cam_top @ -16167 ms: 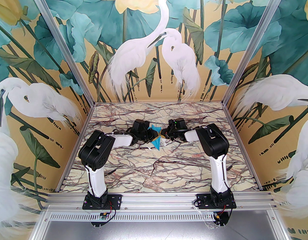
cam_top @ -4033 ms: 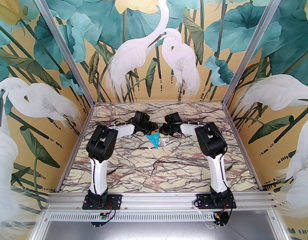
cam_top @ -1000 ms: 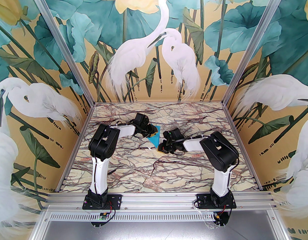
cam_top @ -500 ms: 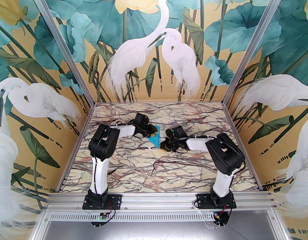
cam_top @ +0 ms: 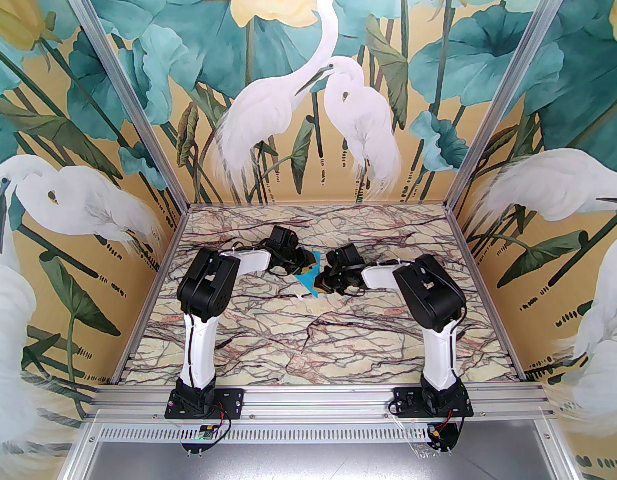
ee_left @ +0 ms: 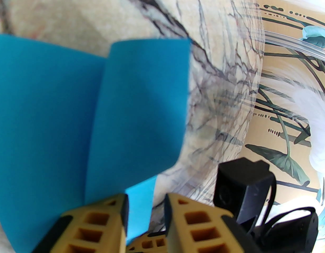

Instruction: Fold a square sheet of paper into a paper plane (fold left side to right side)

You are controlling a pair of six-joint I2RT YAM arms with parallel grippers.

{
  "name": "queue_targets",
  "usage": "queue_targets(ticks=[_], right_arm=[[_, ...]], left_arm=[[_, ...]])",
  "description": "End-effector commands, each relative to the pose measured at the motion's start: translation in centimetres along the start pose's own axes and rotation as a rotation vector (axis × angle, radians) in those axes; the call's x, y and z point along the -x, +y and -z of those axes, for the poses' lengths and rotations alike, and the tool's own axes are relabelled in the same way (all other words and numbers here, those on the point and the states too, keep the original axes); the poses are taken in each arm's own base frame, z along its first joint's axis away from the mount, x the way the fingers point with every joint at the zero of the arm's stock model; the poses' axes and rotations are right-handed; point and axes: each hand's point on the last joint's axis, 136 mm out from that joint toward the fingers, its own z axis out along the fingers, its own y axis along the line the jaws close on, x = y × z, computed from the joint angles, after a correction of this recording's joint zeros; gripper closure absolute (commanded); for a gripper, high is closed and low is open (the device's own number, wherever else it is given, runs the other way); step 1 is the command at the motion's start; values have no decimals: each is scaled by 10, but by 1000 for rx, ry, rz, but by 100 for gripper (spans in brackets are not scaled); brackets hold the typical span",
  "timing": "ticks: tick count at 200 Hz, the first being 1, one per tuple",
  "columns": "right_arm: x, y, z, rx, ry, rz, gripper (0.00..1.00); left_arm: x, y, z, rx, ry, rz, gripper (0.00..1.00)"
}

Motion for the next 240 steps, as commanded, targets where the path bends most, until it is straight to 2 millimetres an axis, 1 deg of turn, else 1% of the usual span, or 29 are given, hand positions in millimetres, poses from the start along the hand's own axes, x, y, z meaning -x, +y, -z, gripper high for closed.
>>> queue_targets(ticks=[1, 24, 36, 59, 79, 100, 123, 170, 195, 240], right_arm=[[-6, -30, -7, -88, 9, -23, 100], [-9, -33, -7, -95, 15, -26, 100], [-9, -34, -7, -98, 17, -28, 100], [-8, -33, -8, -91, 15, -32, 100], [-9, -32, -9, -84, 23, -41, 100], [-13, -36, -9, -101, 38, -51, 100], [-19, -43, -9, -128, 63, -66, 100], [-32, -62, -11, -179, 98, -103, 100], [-39, -74, -9, -226, 113, -132, 100], [-51, -85, -7, -275, 139, -161, 100]], left_arm=[[-1, -4, 7, -2, -18, 4, 66], [0, -27, 18, -80, -37, -23, 65], [-4, -36, 22, -124, -34, -34, 65], [-18, -41, 21, -160, -18, -57, 66], [-23, -29, 11, -132, -2, -55, 66], [-19, -13, -1, -79, -4, -68, 67], [-12, -1, -7, -47, -12, -78, 67], [6, 19, -7, 17, -32, -96, 67], [18, 24, -4, 36, -48, -92, 67], [39, 30, -4, 61, -59, -82, 67]])
